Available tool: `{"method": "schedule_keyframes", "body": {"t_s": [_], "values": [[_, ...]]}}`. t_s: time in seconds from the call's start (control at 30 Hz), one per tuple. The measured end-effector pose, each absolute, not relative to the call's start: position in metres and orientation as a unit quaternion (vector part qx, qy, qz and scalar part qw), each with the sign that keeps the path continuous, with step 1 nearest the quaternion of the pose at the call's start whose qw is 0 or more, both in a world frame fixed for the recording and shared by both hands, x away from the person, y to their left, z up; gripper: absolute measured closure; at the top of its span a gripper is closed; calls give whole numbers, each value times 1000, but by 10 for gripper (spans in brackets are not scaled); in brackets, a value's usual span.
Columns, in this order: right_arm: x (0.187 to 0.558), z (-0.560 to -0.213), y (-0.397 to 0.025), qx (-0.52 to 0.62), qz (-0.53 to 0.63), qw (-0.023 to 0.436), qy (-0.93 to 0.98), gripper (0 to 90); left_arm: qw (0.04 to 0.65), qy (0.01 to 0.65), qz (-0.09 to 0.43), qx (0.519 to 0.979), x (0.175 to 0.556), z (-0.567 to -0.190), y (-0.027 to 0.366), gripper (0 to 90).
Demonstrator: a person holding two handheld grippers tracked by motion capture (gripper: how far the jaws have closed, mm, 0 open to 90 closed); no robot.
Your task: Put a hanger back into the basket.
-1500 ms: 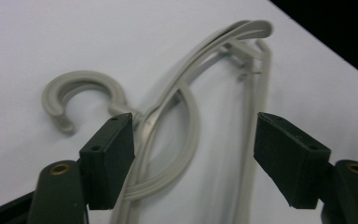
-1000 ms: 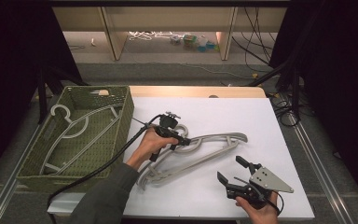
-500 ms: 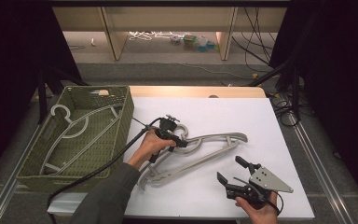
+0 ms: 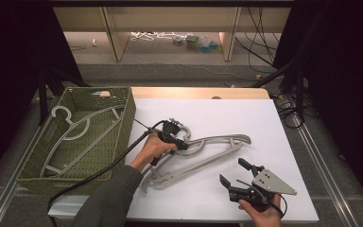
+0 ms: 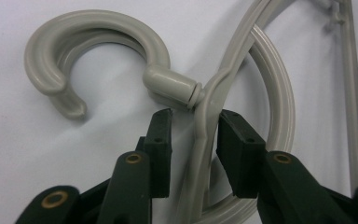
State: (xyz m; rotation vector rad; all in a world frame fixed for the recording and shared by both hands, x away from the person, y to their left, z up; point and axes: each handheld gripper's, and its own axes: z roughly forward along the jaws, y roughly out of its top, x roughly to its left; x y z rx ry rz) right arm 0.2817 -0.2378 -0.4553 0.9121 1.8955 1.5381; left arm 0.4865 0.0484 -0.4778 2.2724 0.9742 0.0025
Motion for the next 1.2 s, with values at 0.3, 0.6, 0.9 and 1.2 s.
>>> {"method": "schedule_keyframes", "body": {"t_s": [0.3, 0.6, 0.9, 1.2], "values": [[282, -456, -237, 338, 576, 259, 698, 165, 329, 344, 17, 879, 483, -478, 46, 755], [282, -456, -237, 338, 576, 258, 698, 165, 328, 323, 27, 887, 478, -465, 47, 794], [281, -455, -239, 341, 567, 265, 701, 165, 356, 299, 37, 884, 469, -448, 48, 799], [281, -455, -238, 340, 568, 266, 701, 165, 418, 309, 47, 853, 452, -428, 53, 804]]}}
